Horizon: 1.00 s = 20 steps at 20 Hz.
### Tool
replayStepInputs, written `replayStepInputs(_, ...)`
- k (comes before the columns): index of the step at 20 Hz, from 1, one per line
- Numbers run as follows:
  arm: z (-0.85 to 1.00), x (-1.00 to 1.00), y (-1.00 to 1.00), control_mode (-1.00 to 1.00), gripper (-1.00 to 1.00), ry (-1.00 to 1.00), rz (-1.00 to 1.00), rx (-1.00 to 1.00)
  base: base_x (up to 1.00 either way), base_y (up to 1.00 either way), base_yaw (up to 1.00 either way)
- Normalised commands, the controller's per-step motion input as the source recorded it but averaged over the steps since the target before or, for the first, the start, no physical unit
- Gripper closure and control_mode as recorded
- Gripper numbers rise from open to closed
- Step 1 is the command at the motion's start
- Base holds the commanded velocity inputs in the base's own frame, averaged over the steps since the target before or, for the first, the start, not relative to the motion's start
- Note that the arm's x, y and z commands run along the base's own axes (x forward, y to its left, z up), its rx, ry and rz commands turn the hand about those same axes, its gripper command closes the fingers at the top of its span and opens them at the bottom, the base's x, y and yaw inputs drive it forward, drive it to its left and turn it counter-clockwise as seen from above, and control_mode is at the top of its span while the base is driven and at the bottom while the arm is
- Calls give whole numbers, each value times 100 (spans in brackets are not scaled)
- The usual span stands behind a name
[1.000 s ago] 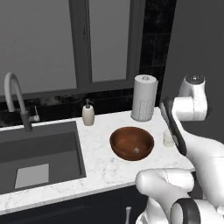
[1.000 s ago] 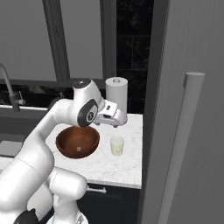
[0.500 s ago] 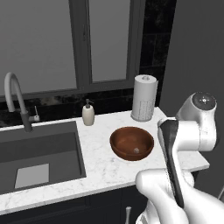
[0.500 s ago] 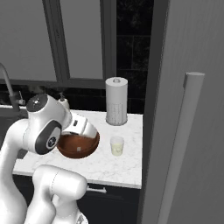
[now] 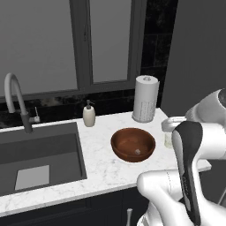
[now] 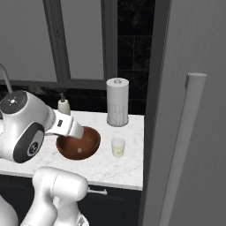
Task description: Grab a lemon wedge from the fridge and one ice cube from the ice bowl, and put them in the glass of lemonade.
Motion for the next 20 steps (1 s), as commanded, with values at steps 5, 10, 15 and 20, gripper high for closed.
replayStepInputs(5,-2,-3,4,-100,-100,-15,1,0,0,0,0)
replayStepInputs(10,-19,14,0,-100,-100,0,-1,0,0,0,0)
replayStepInputs(15,-21,-29,0,-100,-100,-8,0,0,0,0,0)
replayStepInputs(20,-33,-53,0,100,-100,-10,0,0,-19,0,0)
